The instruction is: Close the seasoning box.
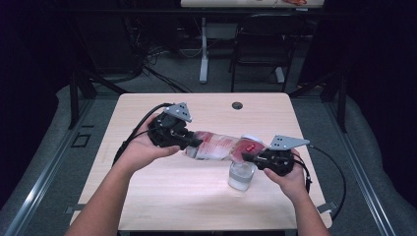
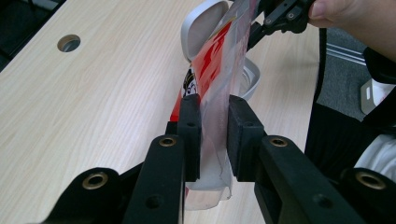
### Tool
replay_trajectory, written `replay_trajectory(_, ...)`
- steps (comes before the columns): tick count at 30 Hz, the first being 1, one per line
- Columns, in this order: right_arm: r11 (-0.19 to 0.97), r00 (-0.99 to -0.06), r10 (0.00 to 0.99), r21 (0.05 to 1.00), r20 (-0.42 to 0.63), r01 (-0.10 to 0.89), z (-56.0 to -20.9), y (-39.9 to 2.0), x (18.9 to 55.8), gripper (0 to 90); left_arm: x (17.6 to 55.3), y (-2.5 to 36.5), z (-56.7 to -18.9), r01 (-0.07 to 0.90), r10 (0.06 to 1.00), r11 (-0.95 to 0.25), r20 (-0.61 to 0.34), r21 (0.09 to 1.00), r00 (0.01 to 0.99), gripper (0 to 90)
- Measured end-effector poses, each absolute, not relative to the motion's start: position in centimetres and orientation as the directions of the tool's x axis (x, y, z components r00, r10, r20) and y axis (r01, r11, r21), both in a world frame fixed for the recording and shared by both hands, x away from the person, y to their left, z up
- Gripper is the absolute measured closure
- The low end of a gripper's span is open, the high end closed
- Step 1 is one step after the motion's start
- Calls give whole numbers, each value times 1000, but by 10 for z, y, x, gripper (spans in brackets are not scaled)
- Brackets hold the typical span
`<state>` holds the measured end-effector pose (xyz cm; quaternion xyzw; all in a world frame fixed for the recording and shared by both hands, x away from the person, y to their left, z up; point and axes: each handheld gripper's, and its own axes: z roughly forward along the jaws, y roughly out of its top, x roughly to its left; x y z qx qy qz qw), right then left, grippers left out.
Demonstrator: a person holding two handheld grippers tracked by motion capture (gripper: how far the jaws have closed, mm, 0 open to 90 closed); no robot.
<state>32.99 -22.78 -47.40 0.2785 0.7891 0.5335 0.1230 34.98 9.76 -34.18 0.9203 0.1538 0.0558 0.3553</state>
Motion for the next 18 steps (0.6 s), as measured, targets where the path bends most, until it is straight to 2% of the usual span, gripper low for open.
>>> replay_trajectory(18,277,-811,577,909,102,311,-473,-230,330,802,350,94,-341,244,322,-700,-8,671,947,772)
